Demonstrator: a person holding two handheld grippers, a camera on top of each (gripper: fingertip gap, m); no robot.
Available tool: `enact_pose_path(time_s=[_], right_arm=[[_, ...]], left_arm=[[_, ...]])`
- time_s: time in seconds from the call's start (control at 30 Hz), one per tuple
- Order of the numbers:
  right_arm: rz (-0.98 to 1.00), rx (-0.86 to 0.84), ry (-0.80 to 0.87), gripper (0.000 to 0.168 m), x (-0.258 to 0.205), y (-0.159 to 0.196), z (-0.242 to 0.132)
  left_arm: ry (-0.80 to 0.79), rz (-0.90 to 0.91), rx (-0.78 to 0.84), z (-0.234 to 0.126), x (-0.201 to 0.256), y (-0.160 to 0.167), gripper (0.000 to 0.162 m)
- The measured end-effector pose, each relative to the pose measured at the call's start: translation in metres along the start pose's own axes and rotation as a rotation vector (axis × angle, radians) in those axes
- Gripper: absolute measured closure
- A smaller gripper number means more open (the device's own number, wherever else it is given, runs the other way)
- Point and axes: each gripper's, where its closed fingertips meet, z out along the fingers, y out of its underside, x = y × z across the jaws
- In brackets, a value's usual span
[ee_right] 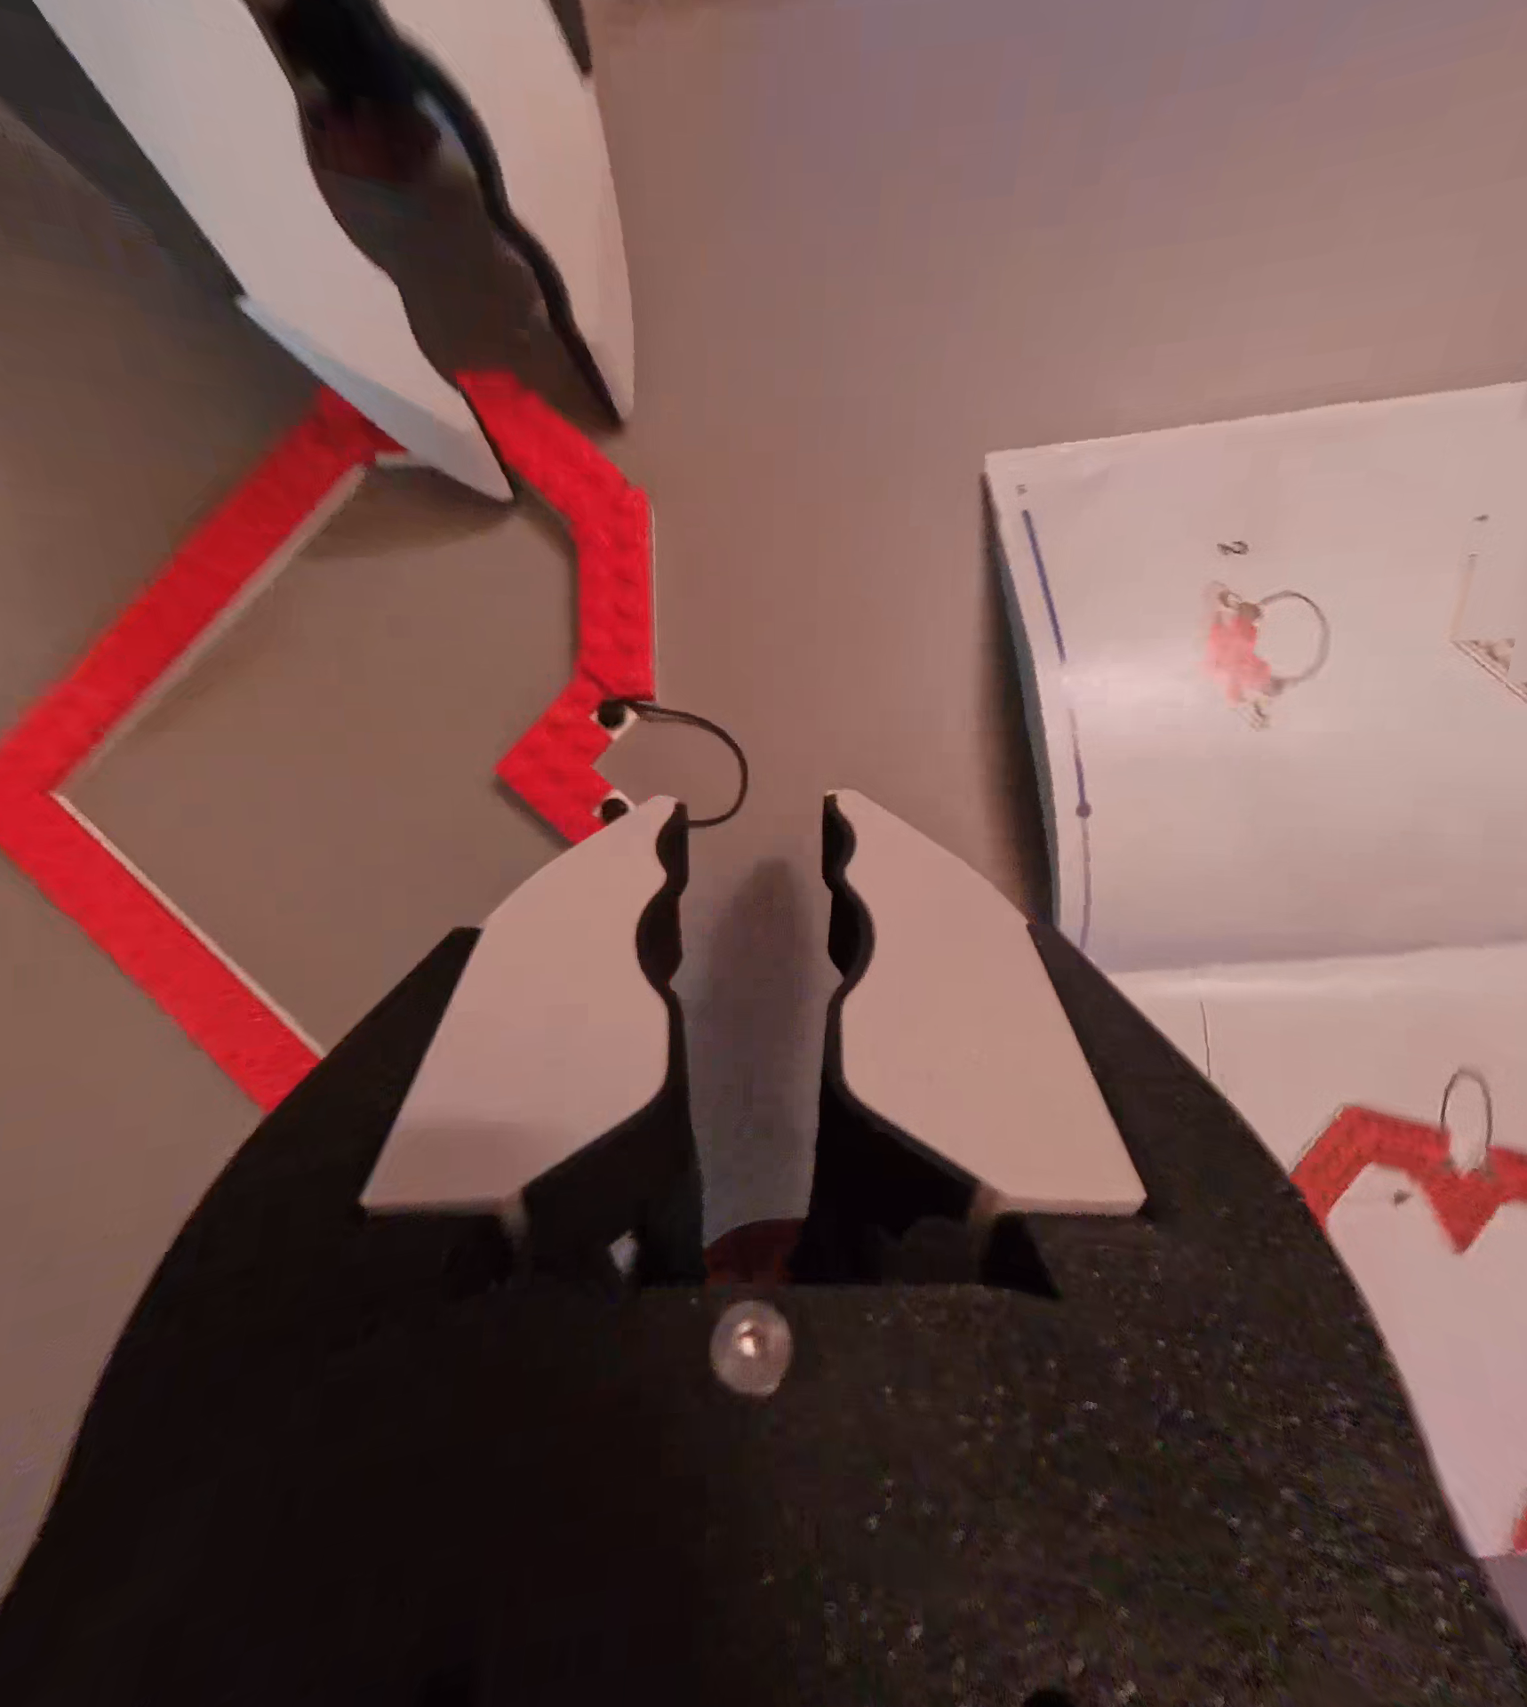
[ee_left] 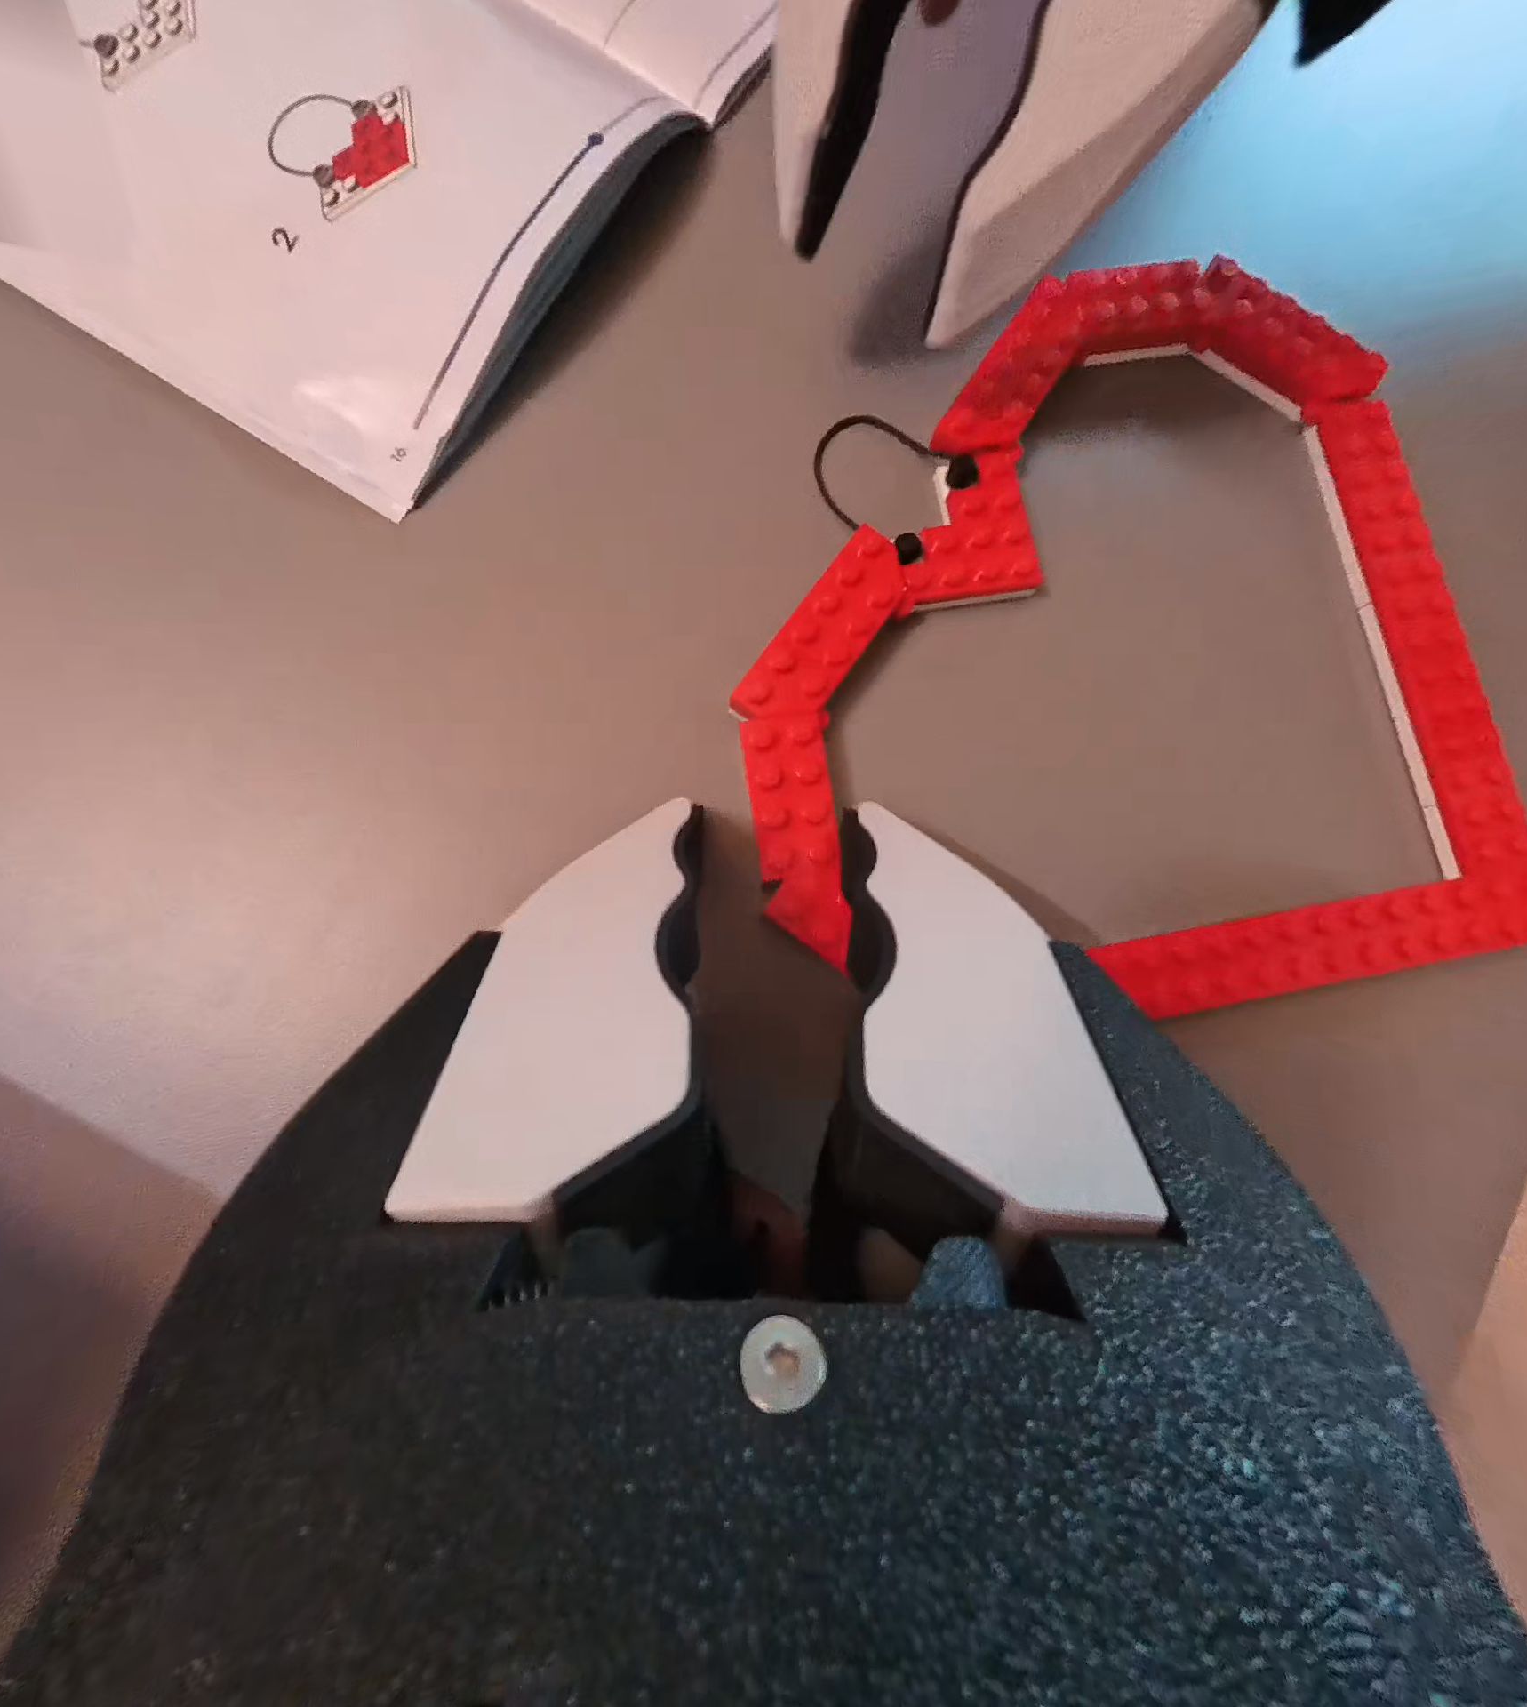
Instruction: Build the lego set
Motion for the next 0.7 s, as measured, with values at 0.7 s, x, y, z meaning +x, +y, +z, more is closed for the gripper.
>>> enact_pose_path(time_s=[0.7], right_arm=[[-0.212,0.087,-0.023,0.168,-0.029,-0.047,-0.017]], left_arm=[[-0.032,0.419,0.084,0.014,0.002,-0.037,0.117]])
